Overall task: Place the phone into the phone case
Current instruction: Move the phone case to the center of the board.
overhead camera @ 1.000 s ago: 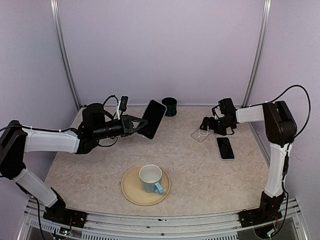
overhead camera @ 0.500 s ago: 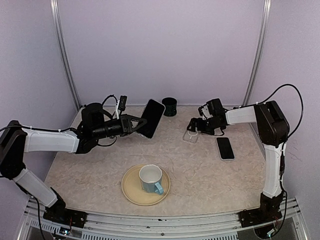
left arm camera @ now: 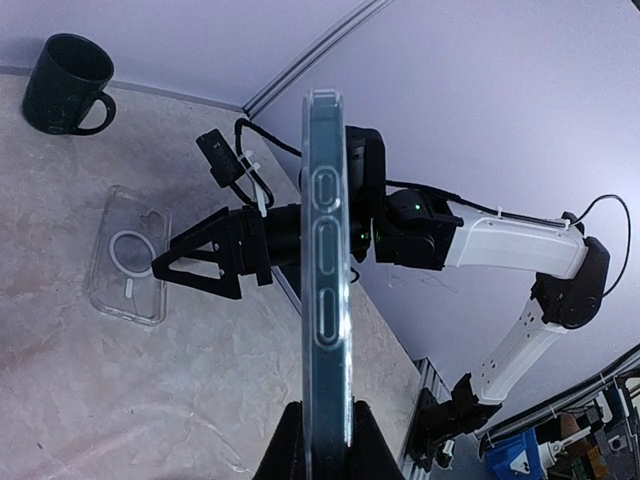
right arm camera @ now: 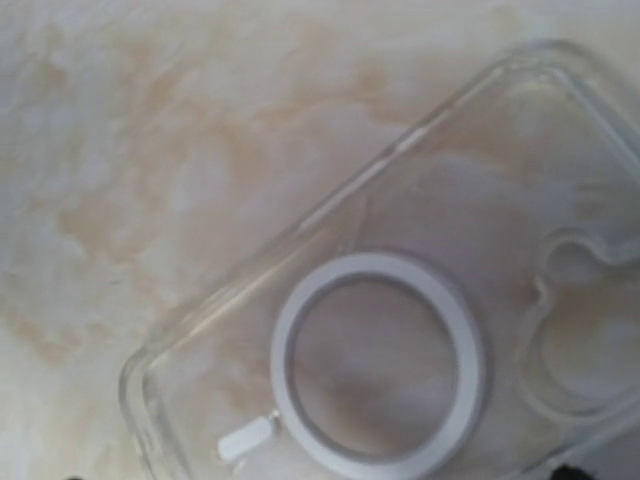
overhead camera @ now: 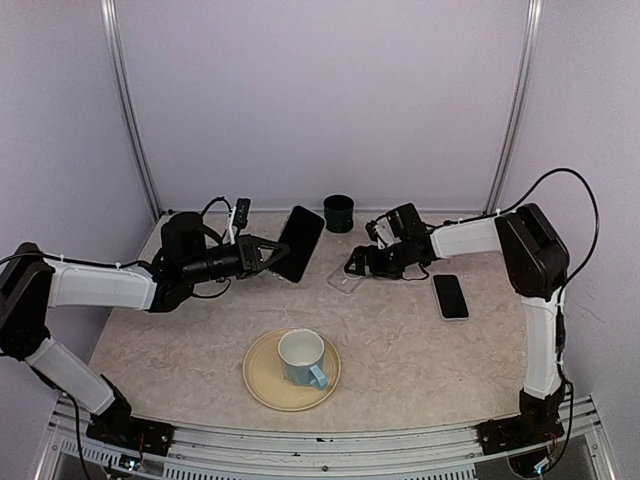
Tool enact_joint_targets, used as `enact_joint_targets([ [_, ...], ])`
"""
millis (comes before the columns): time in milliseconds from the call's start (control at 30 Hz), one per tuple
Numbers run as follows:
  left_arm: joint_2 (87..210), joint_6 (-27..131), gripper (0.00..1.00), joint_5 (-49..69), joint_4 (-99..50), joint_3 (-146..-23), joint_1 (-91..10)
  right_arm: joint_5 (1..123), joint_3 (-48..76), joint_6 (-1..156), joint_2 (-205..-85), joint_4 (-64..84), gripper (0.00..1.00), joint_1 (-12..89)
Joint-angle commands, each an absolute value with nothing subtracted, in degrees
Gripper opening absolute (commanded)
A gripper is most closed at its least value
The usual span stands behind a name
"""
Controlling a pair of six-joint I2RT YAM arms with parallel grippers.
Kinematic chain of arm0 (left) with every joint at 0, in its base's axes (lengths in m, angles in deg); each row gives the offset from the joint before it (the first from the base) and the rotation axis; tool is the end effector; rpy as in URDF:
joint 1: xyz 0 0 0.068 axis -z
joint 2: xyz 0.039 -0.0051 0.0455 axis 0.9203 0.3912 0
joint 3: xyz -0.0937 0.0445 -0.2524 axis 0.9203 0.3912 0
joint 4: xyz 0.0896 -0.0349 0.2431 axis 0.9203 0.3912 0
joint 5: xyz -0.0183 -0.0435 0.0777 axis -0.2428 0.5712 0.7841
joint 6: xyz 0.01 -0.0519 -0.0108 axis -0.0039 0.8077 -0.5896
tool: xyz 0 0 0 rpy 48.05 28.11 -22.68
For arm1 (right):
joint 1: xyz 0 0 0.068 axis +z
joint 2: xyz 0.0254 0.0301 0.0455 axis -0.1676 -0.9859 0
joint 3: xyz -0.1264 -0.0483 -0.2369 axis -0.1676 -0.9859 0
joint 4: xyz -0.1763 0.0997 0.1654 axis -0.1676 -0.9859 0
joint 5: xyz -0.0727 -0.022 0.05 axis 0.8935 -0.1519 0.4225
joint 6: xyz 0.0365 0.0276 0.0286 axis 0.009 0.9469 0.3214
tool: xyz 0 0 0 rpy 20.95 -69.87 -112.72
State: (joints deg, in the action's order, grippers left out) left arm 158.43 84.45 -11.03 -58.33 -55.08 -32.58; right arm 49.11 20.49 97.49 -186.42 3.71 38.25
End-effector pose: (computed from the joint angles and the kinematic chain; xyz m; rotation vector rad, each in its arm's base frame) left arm 0.2582 -0.1977 0.2431 0.2719 1.8757 -1.4119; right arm 0.3983 0.2311 0.1428 -0.2194 2.5018 0.8478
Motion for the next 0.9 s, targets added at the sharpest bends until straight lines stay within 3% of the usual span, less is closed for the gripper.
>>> enact_joint_targets([
  [0, 155.84, 86.05, 0.00, -10.53, -65.59, -54.39, -32.96, 46.27, 21.92, 97.99, -187.81, 4.21, 1.00, 39.00],
  [400, 158.53, 91.53, 0.00, -9.33, -74.38, -53.73, -31.35, 41.26, 9.91, 95.74, -169.46, 9.71, 1.00, 39.00],
  [867, 168.69, 99.68, 0.00, -11.11, -89.97, -57.61, -28.29, 25.72, -9.56, 110.09, -150.37, 45.27, 1.00, 39.00],
])
